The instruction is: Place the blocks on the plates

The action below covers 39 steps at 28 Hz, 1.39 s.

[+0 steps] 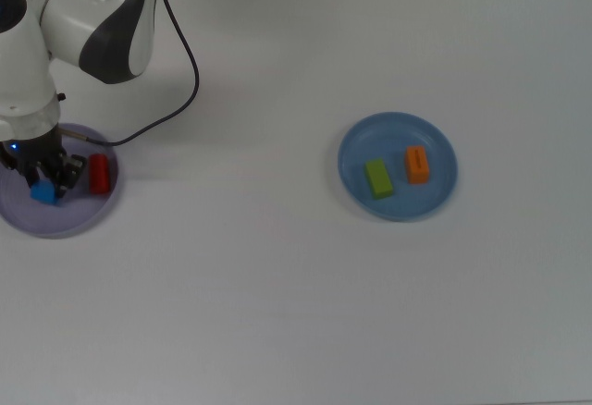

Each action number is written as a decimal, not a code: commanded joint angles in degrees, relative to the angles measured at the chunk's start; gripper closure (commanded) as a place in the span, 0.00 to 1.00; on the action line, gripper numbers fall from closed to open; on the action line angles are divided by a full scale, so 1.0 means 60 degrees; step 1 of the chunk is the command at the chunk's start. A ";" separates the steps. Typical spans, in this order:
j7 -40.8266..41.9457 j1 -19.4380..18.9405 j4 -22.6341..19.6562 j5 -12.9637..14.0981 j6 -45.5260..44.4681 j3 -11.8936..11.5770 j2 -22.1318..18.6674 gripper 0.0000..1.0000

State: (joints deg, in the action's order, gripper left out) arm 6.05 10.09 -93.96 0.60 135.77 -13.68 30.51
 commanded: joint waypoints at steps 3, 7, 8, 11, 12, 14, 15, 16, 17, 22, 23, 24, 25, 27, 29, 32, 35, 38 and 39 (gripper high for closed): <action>-0.0247 -0.0099 -0.0160 -0.0159 0.0135 -0.0005 -0.0061 0.00; -0.0306 -0.0187 -0.0145 -0.0130 0.0047 -0.0005 -0.0149 0.00; -0.0335 -0.0187 -0.0145 -0.0115 0.0033 0.0024 -0.0163 0.00; -0.0788 -0.0391 -0.0145 -0.0100 -0.0172 0.0083 -0.0368 0.00; -0.0934 -0.0538 -0.0145 -0.0100 -0.0289 0.0083 -0.0427 0.00; -0.1315 -0.0831 -0.0145 -0.0100 -0.0902 0.0083 -0.0806 0.00; -0.1389 -0.0890 -0.0145 -0.0100 -0.1209 0.0083 -0.0997 0.00; -0.1433 -0.0963 -0.0131 -0.0086 -0.1532 0.0083 -0.1201 0.00; -0.1434 -0.1036 -0.0116 -0.0027 -0.1868 0.0083 -0.1421 0.00; -0.1594 -0.1417 -0.0028 0.0251 -0.3993 0.0345 -0.2564 0.00; -0.1841 -0.1577 -0.0043 0.0251 -0.4605 0.0535 -0.2812 0.00; -0.2061 -0.1681 -0.0043 0.0193 -0.4886 0.0624 -0.2858 0.00; -0.2296 -0.1812 -0.0043 0.0164 -0.5136 0.0712 -0.2888 0.00; -0.2823 -0.2032 -0.0043 0.0047 -0.5547 0.0815 -0.2946 0.00; -0.3408 -0.2339 -0.0057 -0.0172 -0.5840 0.0830 -0.3194 0.00; -0.3514 -0.2545 -0.0057 -0.0246 -0.6075 0.0844 -0.3458 0.00; -0.3470 -0.2619 -0.0072 -0.0232 -0.6237 0.0888 -0.3942 0.00; -0.3441 -0.2619 -0.0087 -0.0232 -0.6237 0.0991 -0.4162 0.00; -0.3412 -0.2619 -0.0087 -0.0246 -0.6237 0.0991 -0.4206 0.00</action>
State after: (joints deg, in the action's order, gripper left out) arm -14.11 -5.68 -92.41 -0.05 99.57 -8.04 9.64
